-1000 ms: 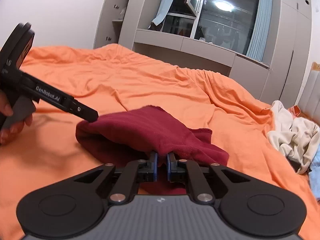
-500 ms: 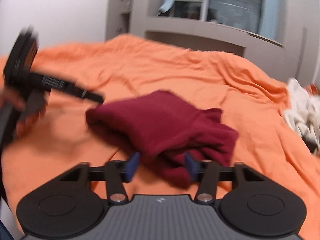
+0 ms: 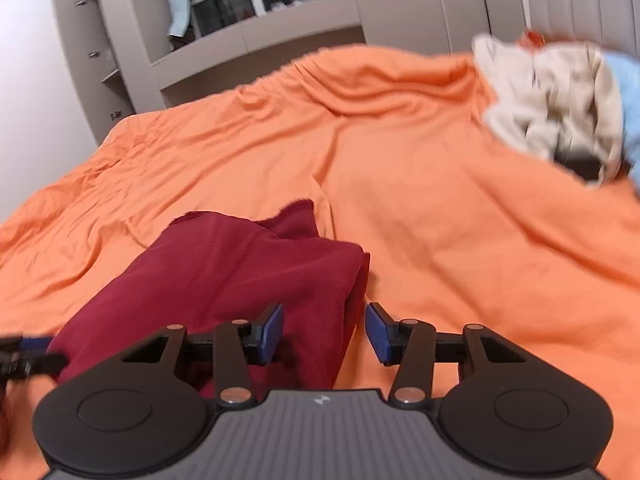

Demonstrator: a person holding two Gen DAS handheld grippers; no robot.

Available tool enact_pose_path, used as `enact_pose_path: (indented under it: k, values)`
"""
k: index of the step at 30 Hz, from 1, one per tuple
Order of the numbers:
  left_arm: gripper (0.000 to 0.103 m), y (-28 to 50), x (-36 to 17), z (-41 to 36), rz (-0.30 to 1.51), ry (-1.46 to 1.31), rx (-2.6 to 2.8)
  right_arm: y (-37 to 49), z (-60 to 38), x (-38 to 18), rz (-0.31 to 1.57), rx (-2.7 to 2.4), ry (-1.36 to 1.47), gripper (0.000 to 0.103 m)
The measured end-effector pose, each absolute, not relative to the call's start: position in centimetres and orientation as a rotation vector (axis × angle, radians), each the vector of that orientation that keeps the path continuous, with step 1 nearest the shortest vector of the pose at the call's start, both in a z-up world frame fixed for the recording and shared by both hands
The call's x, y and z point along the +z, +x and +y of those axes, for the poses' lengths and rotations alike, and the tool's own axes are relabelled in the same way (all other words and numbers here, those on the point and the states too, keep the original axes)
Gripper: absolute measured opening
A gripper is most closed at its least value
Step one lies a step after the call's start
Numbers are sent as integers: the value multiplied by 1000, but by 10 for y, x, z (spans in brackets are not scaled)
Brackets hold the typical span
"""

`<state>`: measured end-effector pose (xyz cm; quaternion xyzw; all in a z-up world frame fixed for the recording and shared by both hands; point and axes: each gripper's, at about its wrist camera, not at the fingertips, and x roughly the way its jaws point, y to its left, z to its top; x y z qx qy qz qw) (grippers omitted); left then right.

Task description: Fold small clothes

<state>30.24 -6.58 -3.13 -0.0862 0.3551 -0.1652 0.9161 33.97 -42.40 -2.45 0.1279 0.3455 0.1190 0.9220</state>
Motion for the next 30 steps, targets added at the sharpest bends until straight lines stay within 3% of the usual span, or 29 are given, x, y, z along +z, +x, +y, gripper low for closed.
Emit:
enact_pose_path:
  k: [2,4,9,13,21,25,30]
  values:
    - [103,304,-33,-64,739,-187,-341,350,-424,-32,719,246,291,20]
    - [103,304,-34,-63,742,-193,-343,354,-420,-32,695,247,258,9]
    - [103,304,-35,-63,743,-191,-343,356,-405,-14,582,252,156,8]
    - [103,304,-36,-64,745,-194,-344,363,-407,-26,702,234,159,9]
    - [102,304,-35,-62,727,-208,-356,356,-432,-36,767,220,286,38]
    - [102,303,-31,-61,714,-223,-351,354,-439,-37,780,219,344,62]
    - [102,307,-30,-64,731,-227,-338,346,-439,-42,844,231,363,63]
